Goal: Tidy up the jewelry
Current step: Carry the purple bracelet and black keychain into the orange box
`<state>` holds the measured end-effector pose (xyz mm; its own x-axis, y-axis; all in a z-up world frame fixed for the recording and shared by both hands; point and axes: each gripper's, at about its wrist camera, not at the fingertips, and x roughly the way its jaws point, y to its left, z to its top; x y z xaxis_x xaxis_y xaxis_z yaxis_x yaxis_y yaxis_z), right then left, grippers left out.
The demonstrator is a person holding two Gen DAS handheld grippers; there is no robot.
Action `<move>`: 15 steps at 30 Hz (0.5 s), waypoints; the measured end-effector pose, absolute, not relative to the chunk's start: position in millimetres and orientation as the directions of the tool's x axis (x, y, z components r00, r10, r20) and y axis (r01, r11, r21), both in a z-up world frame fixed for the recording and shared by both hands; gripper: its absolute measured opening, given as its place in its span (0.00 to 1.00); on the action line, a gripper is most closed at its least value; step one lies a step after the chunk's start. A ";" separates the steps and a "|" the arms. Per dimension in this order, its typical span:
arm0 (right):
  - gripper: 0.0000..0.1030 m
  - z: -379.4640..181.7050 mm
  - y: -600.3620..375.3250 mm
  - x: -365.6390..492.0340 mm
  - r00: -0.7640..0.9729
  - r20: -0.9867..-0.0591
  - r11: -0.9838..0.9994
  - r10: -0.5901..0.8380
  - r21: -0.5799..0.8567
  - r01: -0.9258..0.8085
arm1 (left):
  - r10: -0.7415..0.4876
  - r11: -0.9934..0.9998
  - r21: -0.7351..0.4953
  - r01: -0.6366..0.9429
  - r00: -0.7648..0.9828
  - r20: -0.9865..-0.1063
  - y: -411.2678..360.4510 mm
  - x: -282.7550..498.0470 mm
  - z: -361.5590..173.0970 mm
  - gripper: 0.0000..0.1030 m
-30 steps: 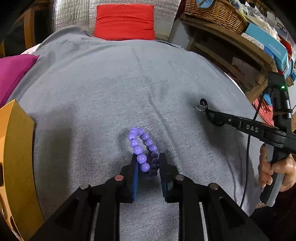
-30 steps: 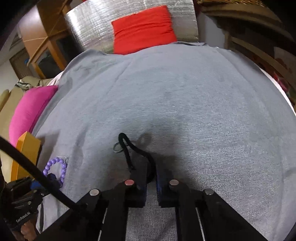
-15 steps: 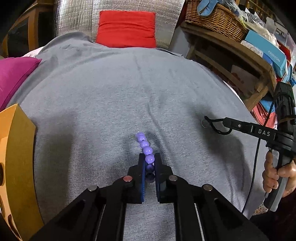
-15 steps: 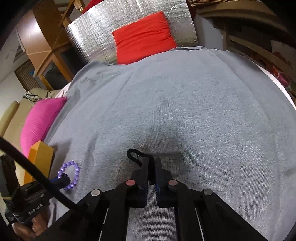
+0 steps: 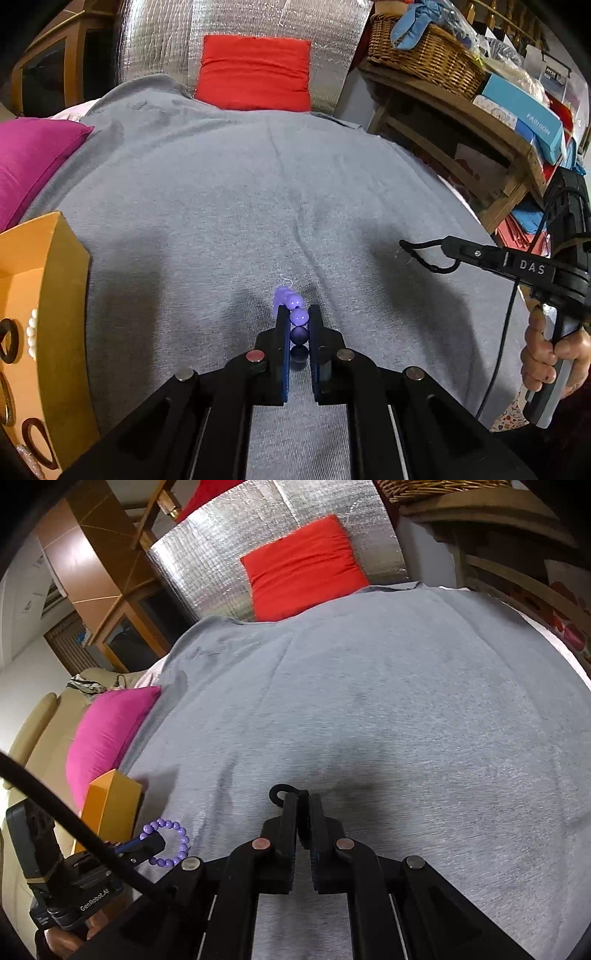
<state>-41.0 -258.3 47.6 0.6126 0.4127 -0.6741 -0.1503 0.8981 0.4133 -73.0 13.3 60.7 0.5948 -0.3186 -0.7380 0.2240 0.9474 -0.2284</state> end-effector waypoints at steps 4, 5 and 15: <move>0.06 55.5 -249.5 -45.2 0.617 -0.660 0.892 0.429 0.416 -0.176 | -0.339 0.941 -0.245 0.235 0.611 -0.716 15.8 -81.4 72.2 0.09; 0.06 57.5 -246.1 -46.8 0.619 -0.655 0.891 0.433 0.414 -0.186 | -0.345 0.939 -0.251 0.237 0.615 -0.709 16.2 -84.2 75.5 0.09; 0.06 70.6 -198.5 -62.6 0.609 -0.578 0.832 0.543 0.470 -0.296 | -0.359 0.931 -0.285 0.229 0.720 -0.594 48.8 -140.1 133.2 0.09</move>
<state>-62.6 -198.5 70.6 0.6089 0.5430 -0.5783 -0.2957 0.8318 0.4697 -140.1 48.8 133.2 0.7197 -0.3590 -0.5942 0.2291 0.9308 -0.2848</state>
